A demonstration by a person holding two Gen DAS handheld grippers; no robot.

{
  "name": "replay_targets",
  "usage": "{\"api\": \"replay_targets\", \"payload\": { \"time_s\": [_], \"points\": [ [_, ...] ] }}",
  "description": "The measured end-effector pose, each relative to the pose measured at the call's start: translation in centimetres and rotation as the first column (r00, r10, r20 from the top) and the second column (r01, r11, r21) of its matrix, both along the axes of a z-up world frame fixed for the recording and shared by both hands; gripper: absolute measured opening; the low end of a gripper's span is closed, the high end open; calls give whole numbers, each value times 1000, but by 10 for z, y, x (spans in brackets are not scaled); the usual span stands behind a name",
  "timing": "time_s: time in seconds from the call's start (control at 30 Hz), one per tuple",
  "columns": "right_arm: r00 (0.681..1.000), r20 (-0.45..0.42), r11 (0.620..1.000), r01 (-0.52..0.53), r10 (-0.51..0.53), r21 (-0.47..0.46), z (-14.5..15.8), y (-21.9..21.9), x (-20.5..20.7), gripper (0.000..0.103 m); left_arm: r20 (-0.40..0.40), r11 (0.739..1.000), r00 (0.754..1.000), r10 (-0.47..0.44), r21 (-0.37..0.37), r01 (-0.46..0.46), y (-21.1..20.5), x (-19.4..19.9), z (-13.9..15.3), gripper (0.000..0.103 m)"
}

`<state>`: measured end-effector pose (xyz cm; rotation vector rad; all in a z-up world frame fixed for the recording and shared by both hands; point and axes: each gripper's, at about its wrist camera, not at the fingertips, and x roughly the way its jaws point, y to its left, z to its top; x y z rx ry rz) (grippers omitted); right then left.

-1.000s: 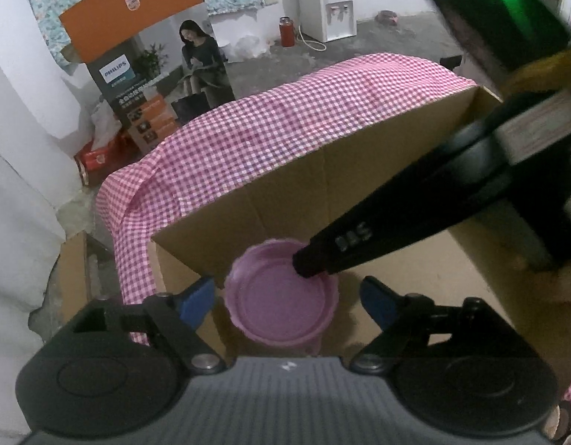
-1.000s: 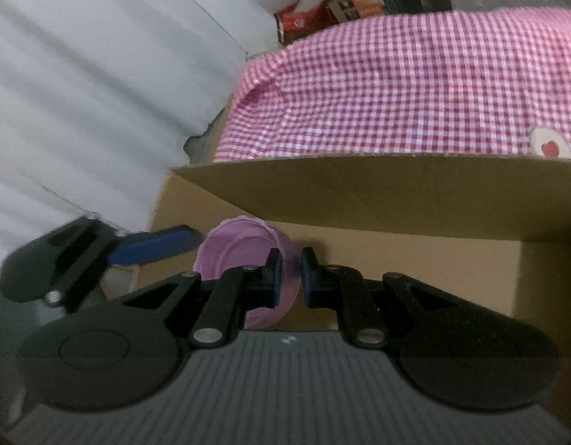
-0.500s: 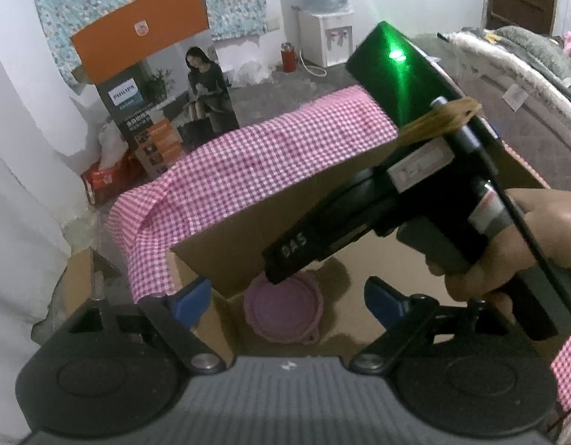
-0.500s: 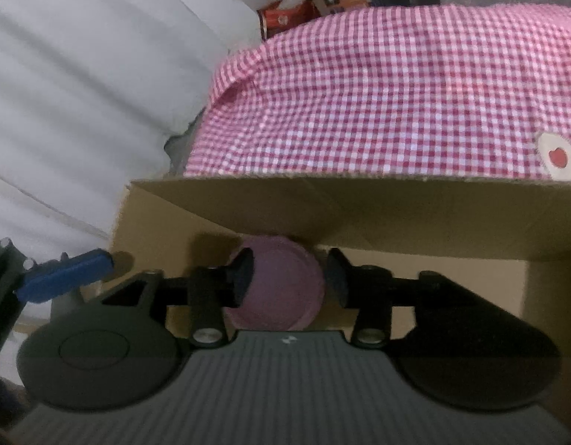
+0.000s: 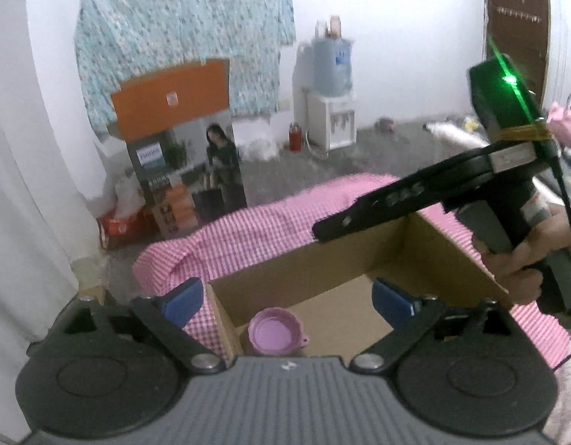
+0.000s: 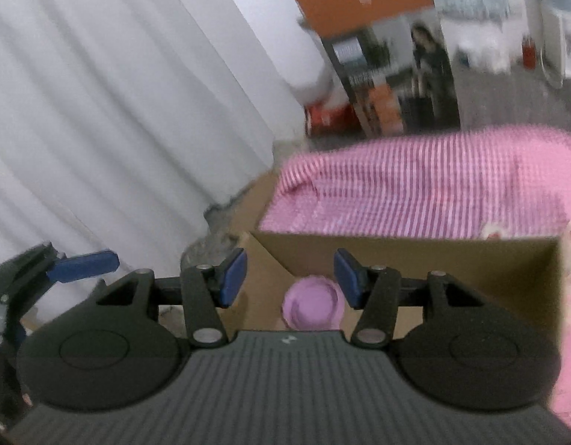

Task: Organize rigid objects
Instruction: 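Open the right tool to drop the lid inside the box, then move the right tool to the black tape roll and grasp it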

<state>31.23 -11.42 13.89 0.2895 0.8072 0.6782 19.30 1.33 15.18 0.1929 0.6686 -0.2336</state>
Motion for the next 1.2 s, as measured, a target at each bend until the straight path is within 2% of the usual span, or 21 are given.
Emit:
{"api": "replay_targets", "payload": {
  "time_s": [0.1,0.23,0.37,0.47,0.6,0.7,0.83,0.93,1.03,1.2],
  "points": [
    [997,81,999,-5,2,35,29,-19,-27,51,38,1000,999,-5,-12,6,0,-25,12,99],
    [985,173,997,-10,-4,79,64,-47,-71,51,64,999,997,-41,-30,43,-3,-53,12,101],
    [973,231,990,-17,-17,142,86,-79,-128,51,43,996,997,-69,-54,72,-8,-82,-2,101],
    [969,243,985,-10,-33,174,85,-104,-177,52,17,991,995,-103,-87,104,-13,-106,-22,101],
    [975,216,986,20,-56,166,51,-124,-234,52,-31,986,990,-139,-101,135,-26,-129,-61,101],
    [986,147,990,64,-83,128,13,-133,-272,52,-78,980,981,-179,-104,171,-42,-139,-91,101],
    [993,25,992,117,-119,46,-48,-137,-299,52,-164,962,949,-269,-92,257,-73,-148,-128,101],
    [987,-29,986,154,-156,-63,-85,-130,-304,52,-197,950,931,-308,-16,311,-97,-154,-152,101],
    [986,-68,981,145,-155,-130,-114,-120,-306,50,-220,935,916,-335,41,352,-116,-157,-172,100],
    [989,-84,973,106,-125,-203,-135,-100,-283,45,-242,918,901,-359,79,387,-136,-153,-191,98]
  ]
}}
